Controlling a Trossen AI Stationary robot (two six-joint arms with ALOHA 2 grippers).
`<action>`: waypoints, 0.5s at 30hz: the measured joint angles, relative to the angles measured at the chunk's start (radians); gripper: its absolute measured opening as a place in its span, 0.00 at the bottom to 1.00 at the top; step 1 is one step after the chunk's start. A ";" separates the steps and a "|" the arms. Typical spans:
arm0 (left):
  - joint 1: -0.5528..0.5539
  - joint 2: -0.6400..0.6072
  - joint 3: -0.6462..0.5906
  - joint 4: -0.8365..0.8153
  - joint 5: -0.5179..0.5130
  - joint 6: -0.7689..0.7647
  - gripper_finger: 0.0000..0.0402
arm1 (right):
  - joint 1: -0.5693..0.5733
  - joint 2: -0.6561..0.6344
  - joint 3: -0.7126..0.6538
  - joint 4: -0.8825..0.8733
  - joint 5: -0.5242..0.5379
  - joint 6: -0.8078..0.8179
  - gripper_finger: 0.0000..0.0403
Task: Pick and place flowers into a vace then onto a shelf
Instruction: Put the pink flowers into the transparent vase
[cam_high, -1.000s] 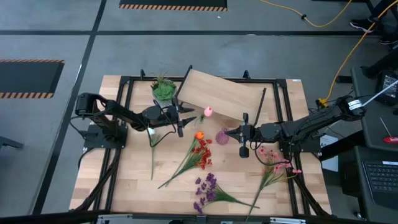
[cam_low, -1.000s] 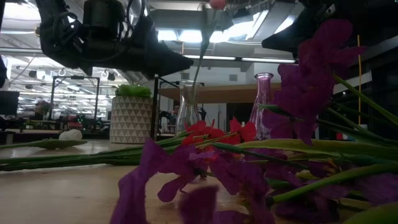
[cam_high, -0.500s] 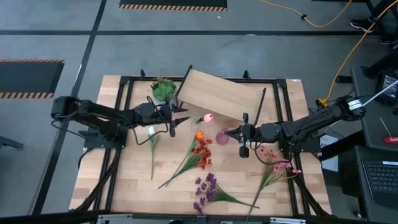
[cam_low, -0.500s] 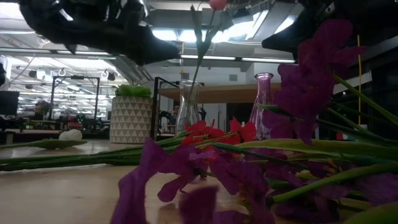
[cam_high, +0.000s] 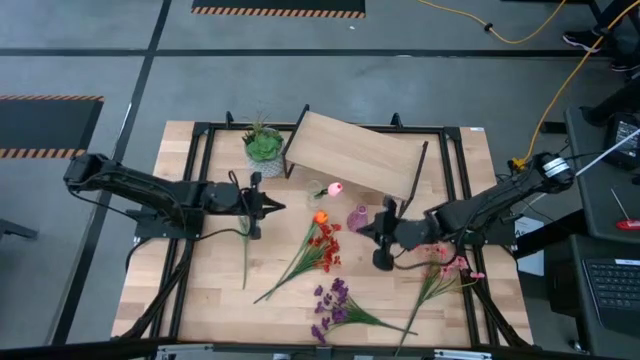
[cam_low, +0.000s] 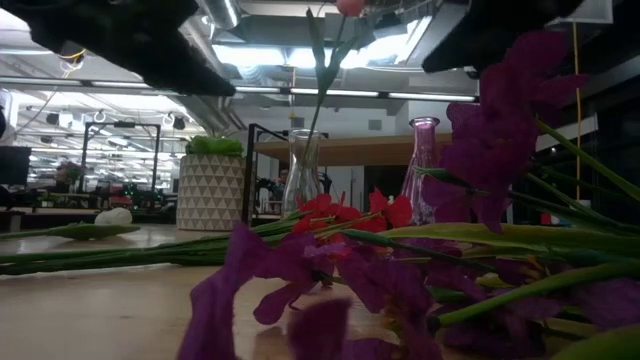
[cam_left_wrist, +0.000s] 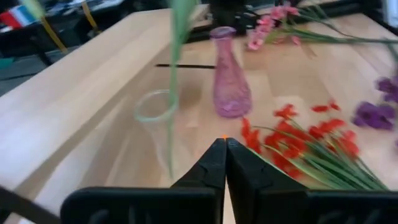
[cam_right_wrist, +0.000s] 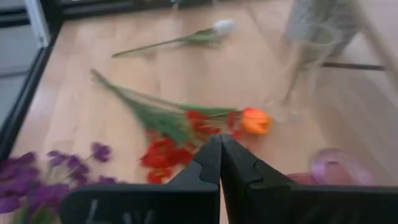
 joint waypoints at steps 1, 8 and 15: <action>-0.010 -0.006 0.000 -0.004 0.006 0.010 0.01 | 0.015 0.025 0.029 -0.018 0.000 0.014 0.00; -0.067 -0.020 0.000 -0.012 0.010 0.017 0.01 | 0.131 0.197 0.199 -0.085 0.002 0.164 0.00; -0.102 -0.020 0.000 -0.070 0.010 -0.001 0.01 | 0.236 0.320 0.365 -0.321 0.078 0.418 0.00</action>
